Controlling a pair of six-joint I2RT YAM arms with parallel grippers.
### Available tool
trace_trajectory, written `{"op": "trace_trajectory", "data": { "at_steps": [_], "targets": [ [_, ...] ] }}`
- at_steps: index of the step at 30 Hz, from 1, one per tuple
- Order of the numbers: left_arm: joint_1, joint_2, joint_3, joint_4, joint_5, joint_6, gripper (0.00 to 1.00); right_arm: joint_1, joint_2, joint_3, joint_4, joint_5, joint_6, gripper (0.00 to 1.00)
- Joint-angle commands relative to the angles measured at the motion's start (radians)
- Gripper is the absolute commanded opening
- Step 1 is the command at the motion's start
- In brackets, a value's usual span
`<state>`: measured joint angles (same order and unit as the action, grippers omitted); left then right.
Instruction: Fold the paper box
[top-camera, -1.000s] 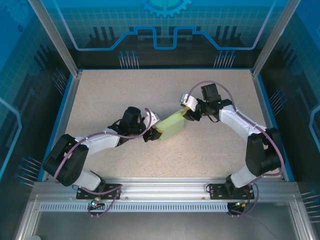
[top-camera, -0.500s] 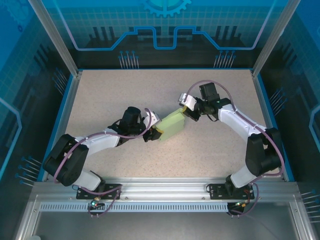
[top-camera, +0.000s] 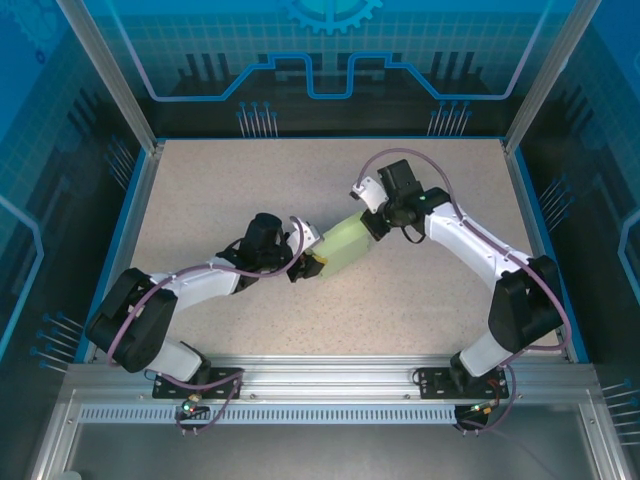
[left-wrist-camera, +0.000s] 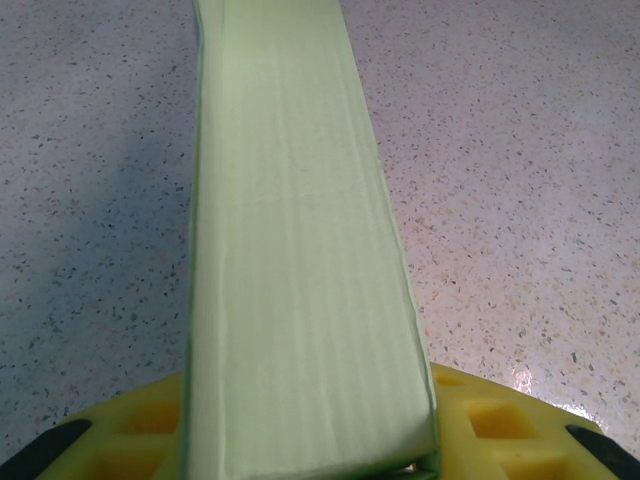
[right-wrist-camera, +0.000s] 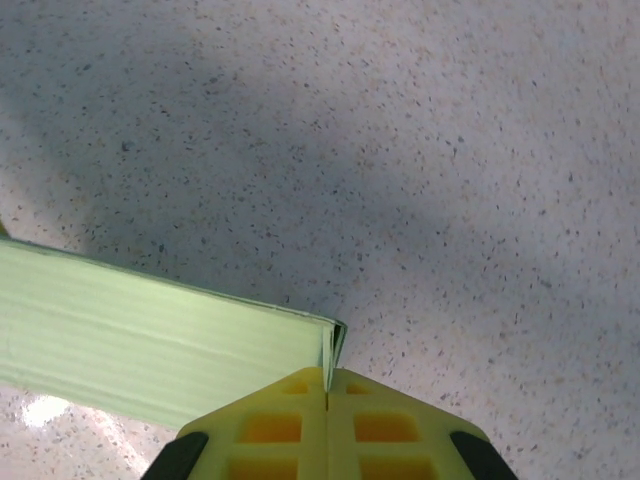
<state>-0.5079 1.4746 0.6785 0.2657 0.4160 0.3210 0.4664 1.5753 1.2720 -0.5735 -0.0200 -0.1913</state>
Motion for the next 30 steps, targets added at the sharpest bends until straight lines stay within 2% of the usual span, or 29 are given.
{"op": "trace_trajectory", "data": {
  "at_steps": [1, 12, 30],
  "targets": [
    [-0.006, 0.006, 0.014, 0.014, -0.055, 0.001, 0.31, 0.041, -0.011, 0.021, -0.073, 0.042, 0.178, 0.05],
    [-0.020, 0.010, 0.001, 0.040, -0.063, -0.017, 0.31, 0.063, -0.009, -0.042, -0.023, 0.117, 0.195, 0.05],
    [-0.023, 0.055, -0.008, 0.074, -0.075, -0.020, 0.31, 0.063, -0.040, -0.199, 0.095, 0.127, 0.191, 0.04]
  ]
}}
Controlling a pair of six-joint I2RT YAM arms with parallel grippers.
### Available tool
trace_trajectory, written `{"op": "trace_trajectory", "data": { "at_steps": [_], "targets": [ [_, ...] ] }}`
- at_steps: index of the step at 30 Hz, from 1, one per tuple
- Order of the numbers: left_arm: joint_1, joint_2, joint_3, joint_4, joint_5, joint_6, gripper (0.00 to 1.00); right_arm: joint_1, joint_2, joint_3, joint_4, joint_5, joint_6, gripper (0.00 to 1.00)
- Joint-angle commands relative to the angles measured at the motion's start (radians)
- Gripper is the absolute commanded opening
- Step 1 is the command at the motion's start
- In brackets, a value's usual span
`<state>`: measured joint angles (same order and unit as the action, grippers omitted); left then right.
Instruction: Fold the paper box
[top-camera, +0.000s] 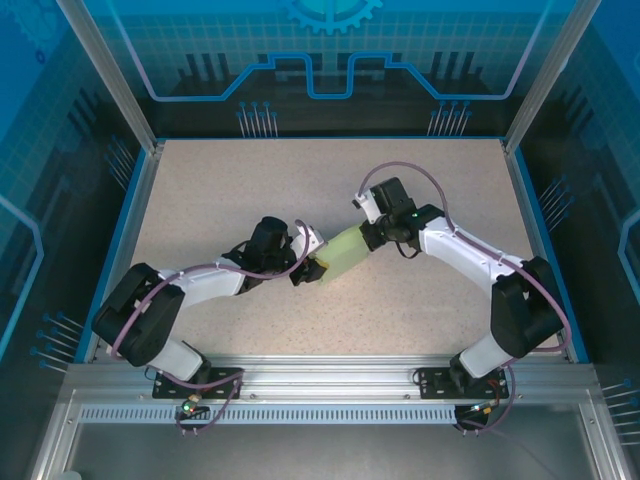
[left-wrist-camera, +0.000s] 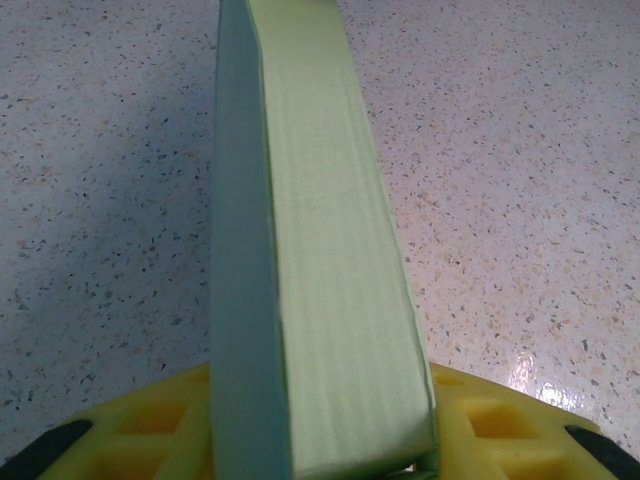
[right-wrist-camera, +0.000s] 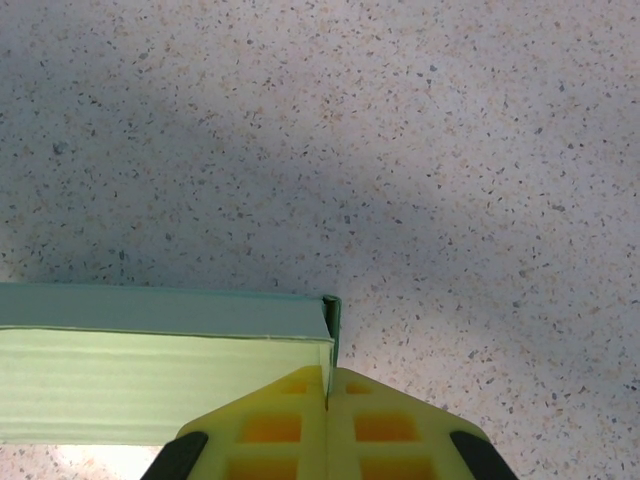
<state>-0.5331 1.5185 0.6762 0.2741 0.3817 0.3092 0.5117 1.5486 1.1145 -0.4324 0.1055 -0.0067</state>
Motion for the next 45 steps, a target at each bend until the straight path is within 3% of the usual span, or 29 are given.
{"op": "trace_trajectory", "data": {
  "at_steps": [1, 14, 26, 33, 39, 45],
  "targets": [
    [0.004, 0.014, -0.006, 0.069, -0.041, -0.010, 0.31, 0.018, -0.017, -0.050, -0.039, 0.003, 0.007, 0.04],
    [0.003, 0.011, -0.006, 0.083, -0.033, -0.028, 0.37, 0.052, -0.073, -0.129, 0.029, 0.051, 0.010, 0.02],
    [0.003, -0.018, -0.005, 0.076, -0.038, -0.054, 0.62, 0.080, -0.085, -0.074, -0.024, 0.084, 0.075, 0.01],
    [0.005, -0.091, -0.020, 0.048, -0.033, -0.105, 0.69, 0.086, -0.094, -0.070, -0.043, 0.105, 0.106, 0.01],
    [-0.014, -0.206, -0.001, -0.131, -0.151, -0.276, 0.67, 0.093, -0.094, -0.064, -0.047, 0.106, 0.114, 0.01],
    [-0.088, -0.299, -0.011, -0.329, -0.283, -0.334, 0.64, 0.094, -0.091, -0.060, -0.045, 0.109, 0.117, 0.01]
  ]
}}
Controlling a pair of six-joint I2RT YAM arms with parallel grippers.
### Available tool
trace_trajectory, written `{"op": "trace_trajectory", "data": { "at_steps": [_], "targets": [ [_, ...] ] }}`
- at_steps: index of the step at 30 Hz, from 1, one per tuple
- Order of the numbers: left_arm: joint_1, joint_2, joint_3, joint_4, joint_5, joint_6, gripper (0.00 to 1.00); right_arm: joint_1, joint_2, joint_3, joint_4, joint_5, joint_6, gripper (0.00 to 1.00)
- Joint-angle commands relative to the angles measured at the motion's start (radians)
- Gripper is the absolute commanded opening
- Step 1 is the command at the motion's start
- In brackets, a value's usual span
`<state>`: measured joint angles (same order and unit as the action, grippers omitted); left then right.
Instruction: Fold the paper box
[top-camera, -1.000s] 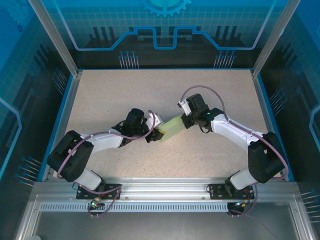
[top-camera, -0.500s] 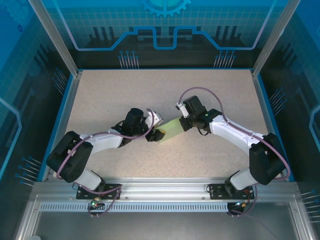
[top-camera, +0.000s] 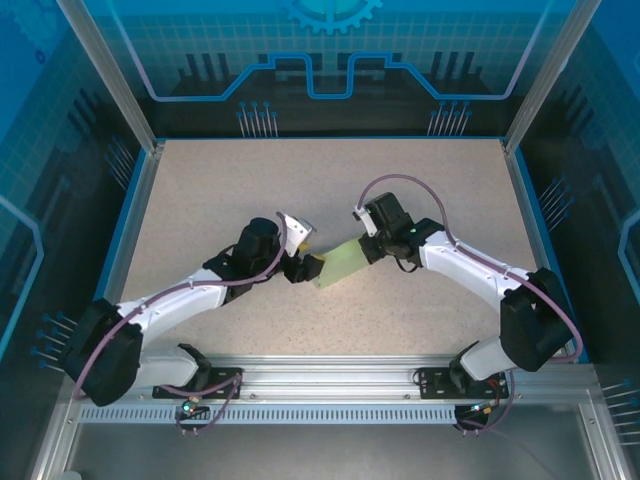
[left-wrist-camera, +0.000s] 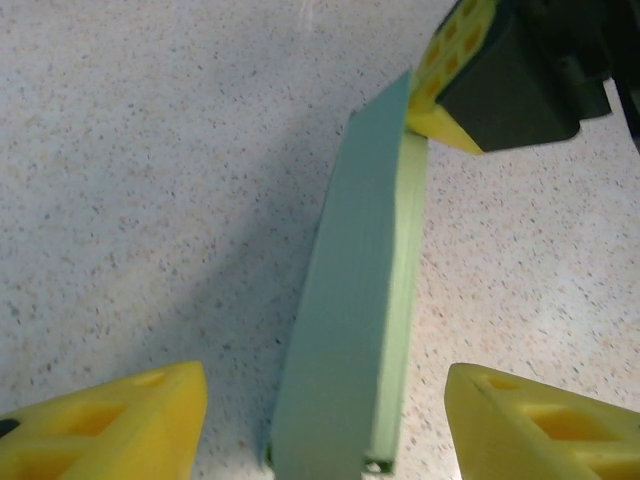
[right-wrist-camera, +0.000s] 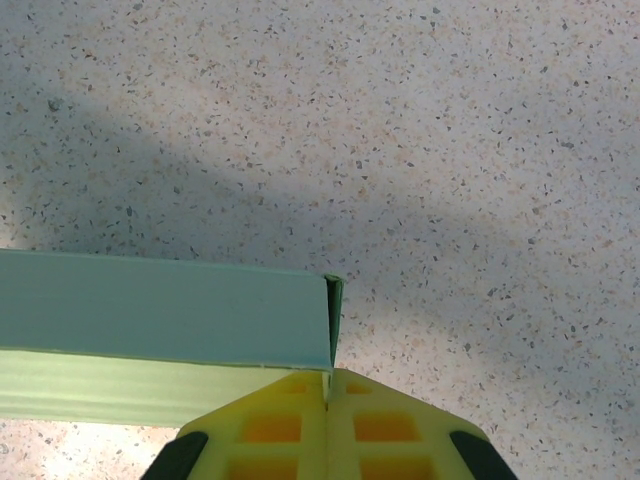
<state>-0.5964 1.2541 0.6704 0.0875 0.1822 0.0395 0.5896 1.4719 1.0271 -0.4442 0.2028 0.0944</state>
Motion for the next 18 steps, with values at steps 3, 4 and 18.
{"op": "trace_trajectory", "data": {
  "at_steps": [3, 4, 18],
  "targets": [
    [-0.041, -0.042, 0.003, -0.182, -0.114, -0.066, 0.57, 0.016, -0.008, 0.029, -0.031, 0.009, 0.016, 0.01],
    [-0.044, -0.040, 0.010, -0.189, -0.118, -0.060, 0.54, 0.016, -0.006, 0.030, -0.031, 0.007, 0.017, 0.01],
    [-0.057, 0.010, 0.066, -0.226, -0.121, -0.019, 0.18, 0.016, -0.005, 0.033, -0.037, 0.009, 0.015, 0.01]
  ]
}}
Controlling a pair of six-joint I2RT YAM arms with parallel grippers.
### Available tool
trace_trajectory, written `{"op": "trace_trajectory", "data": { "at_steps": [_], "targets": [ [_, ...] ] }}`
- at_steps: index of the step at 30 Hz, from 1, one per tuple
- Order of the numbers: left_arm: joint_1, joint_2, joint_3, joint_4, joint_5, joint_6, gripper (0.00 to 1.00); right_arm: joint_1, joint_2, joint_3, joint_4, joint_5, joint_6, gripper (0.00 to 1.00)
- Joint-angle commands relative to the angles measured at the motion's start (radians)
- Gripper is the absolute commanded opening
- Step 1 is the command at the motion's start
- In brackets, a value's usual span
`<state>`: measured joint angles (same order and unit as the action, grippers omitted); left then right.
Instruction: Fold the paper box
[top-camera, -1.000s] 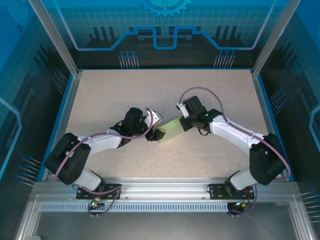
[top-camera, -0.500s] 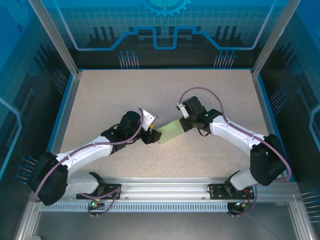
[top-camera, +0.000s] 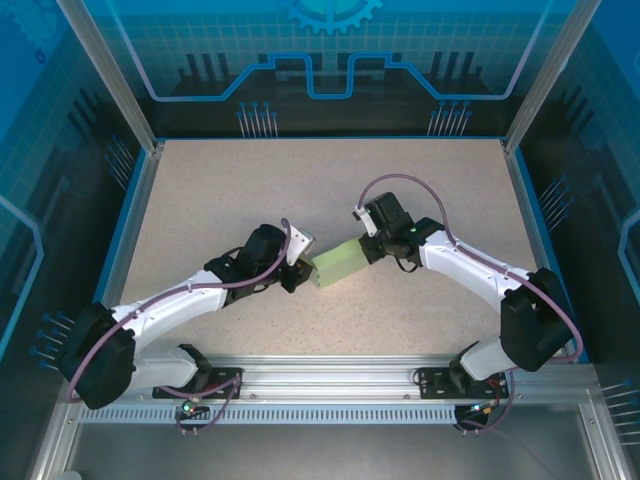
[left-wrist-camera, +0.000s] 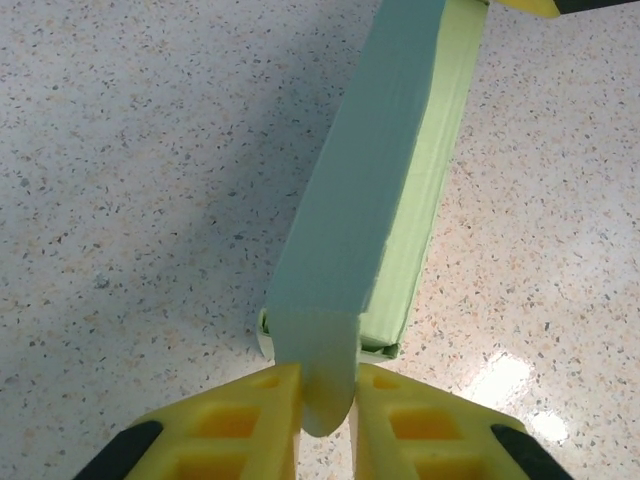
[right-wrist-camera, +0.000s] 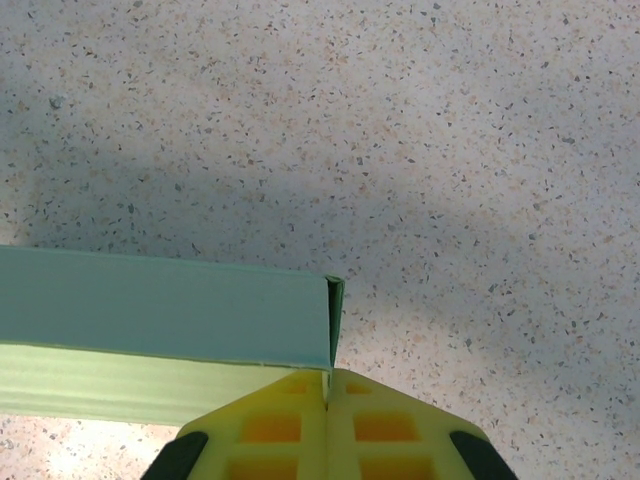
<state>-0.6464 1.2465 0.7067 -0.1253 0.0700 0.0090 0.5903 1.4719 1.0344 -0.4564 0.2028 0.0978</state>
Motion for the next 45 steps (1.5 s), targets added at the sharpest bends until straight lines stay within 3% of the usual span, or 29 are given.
{"op": "trace_trajectory", "data": {
  "at_steps": [1, 9, 16, 28, 45],
  "targets": [
    [-0.006, 0.023, 0.031, -0.008, -0.007, 0.012, 0.17, 0.015, -0.005, 0.026, -0.025, 0.009, 0.014, 0.01],
    [-0.013, 0.032, 0.048, -0.003, -0.040, -0.008, 0.09, 0.017, -0.010, 0.019, -0.022, 0.001, 0.026, 0.01],
    [-0.024, 0.019, 0.049, 0.035, -0.052, -0.108, 0.04, 0.027, -0.032, -0.005, -0.011, 0.012, 0.057, 0.01],
    [-0.050, 0.034, 0.045, 0.144, -0.065, -0.315, 0.03, 0.068, -0.068, -0.076, 0.039, 0.051, 0.125, 0.01],
    [-0.063, 0.066, 0.051, 0.193, -0.083, -0.468, 0.05, 0.076, -0.077, -0.100, 0.043, 0.064, 0.135, 0.01]
  ]
}}
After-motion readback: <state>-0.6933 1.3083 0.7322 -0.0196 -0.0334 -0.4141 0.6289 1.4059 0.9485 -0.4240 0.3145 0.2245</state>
